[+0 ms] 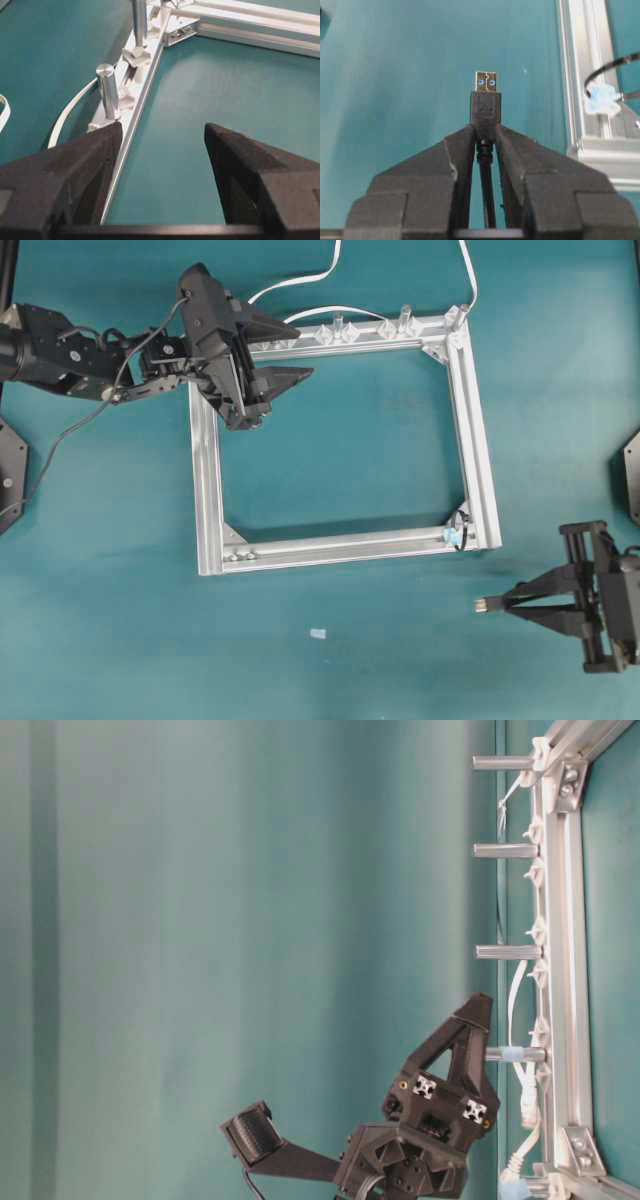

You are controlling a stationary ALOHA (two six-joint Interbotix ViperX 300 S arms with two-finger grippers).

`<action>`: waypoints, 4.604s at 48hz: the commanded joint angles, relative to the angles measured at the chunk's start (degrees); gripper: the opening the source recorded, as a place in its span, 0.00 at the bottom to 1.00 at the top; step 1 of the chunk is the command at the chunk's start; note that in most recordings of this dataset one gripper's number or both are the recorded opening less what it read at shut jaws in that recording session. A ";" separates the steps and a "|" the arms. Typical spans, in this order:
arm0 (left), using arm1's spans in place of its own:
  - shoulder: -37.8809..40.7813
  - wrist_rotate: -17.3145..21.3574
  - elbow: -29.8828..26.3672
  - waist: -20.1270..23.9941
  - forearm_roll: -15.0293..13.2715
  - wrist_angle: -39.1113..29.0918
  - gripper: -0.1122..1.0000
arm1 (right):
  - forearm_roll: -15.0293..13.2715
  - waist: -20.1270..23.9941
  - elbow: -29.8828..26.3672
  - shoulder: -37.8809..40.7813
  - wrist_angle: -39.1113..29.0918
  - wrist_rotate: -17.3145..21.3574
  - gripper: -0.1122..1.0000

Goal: Insert the wire through the string loop located on the right side.
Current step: 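Swing the plug left toward the zip-tie loop at the frame corner, then push the USB plug through the black zip-tie loop with the right gripper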

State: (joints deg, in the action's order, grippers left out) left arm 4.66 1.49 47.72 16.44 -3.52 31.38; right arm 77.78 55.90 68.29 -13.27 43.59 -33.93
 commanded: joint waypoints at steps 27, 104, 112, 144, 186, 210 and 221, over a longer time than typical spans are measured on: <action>-1.58 -0.18 -1.05 0.00 0.09 0.26 0.72 | 3.60 2.02 2.02 -7.82 0.70 -5.98 0.28; -1.49 -0.18 -1.49 -0.26 0.09 0.35 0.72 | 3.69 -15.82 11.60 -25.93 -8.35 -21.97 0.28; -1.41 -0.18 -1.49 -0.26 0.09 0.26 0.72 | 3.69 -17.14 11.51 -26.10 -9.67 -24.79 0.28; -1.32 -0.09 -1.67 -0.18 0.09 0.26 0.72 | 3.69 -19.42 11.34 -26.19 -13.10 -25.14 0.28; -2.64 -0.18 -1.67 -2.90 0.09 -0.26 0.72 | 3.69 -19.51 10.37 -24.96 -14.24 -25.14 0.28; -2.64 -0.09 -2.29 -4.57 0.09 -0.97 0.72 | 3.60 -22.15 5.80 -16.79 -14.41 -25.14 0.28; -2.64 0.00 -2.11 -5.10 0.09 -0.97 0.72 | 3.43 -23.29 3.69 -14.33 -14.41 -25.22 0.28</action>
State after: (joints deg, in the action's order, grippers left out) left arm 3.60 1.49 46.41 11.69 -3.60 30.23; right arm 81.47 32.96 73.74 -28.21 29.00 -59.06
